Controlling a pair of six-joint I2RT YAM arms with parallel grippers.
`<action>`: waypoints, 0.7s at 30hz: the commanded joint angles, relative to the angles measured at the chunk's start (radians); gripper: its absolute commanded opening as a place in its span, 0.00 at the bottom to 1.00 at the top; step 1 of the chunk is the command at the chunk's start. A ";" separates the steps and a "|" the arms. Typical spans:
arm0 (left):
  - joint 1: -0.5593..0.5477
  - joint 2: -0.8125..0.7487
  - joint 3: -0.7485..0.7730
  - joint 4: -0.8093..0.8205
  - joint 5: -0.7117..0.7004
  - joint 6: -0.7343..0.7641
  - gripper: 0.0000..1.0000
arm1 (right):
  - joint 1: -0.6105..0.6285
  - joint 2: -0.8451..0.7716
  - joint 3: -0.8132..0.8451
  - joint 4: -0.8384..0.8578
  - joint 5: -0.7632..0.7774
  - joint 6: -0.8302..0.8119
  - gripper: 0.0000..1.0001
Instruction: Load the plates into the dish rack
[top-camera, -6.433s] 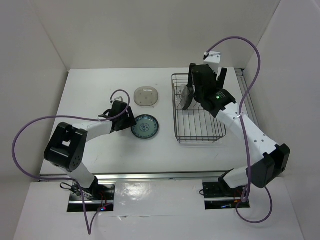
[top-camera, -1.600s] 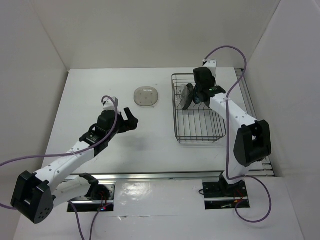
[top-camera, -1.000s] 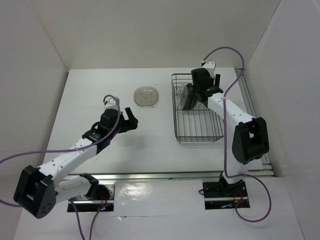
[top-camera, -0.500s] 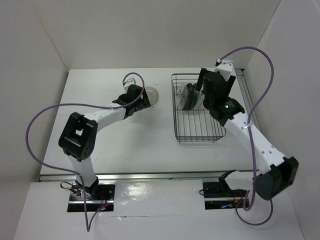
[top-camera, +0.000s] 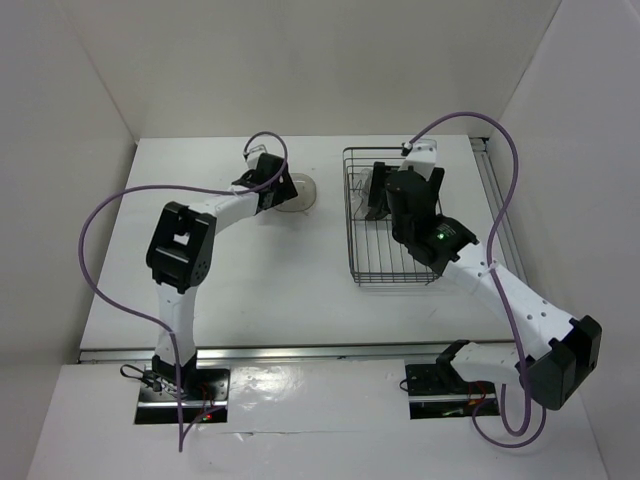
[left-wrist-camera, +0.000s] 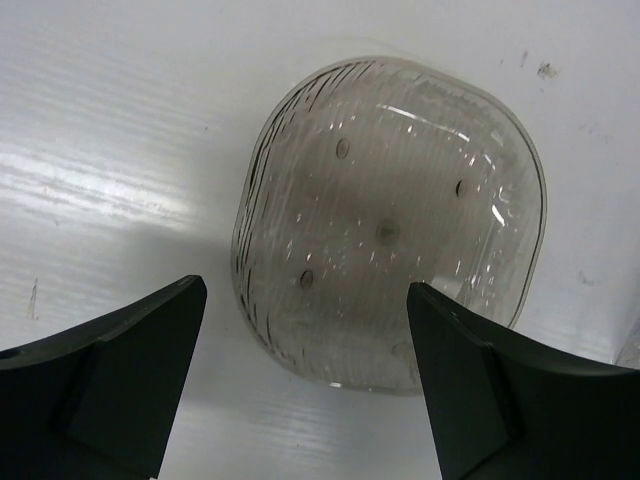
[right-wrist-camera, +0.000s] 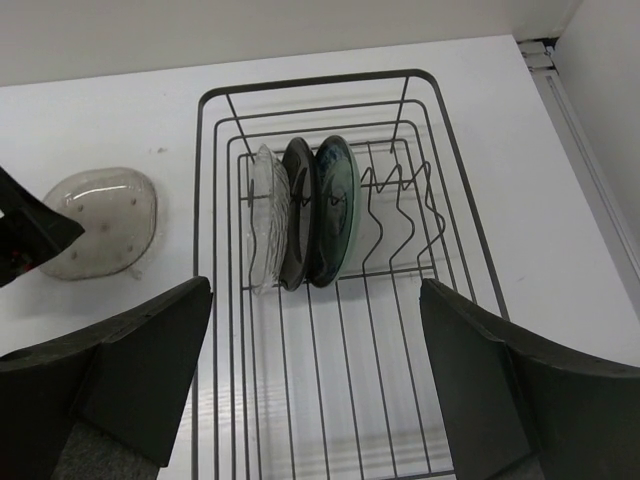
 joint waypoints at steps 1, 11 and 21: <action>0.005 0.063 0.092 -0.044 -0.024 0.021 0.95 | 0.016 0.006 0.009 0.050 0.017 -0.016 0.92; 0.005 0.116 0.161 -0.167 -0.073 0.012 0.89 | 0.016 0.006 -0.001 0.060 0.006 -0.007 0.92; 0.014 0.178 0.238 -0.236 -0.067 0.021 0.23 | 0.025 -0.050 -0.001 0.070 -0.014 -0.007 0.93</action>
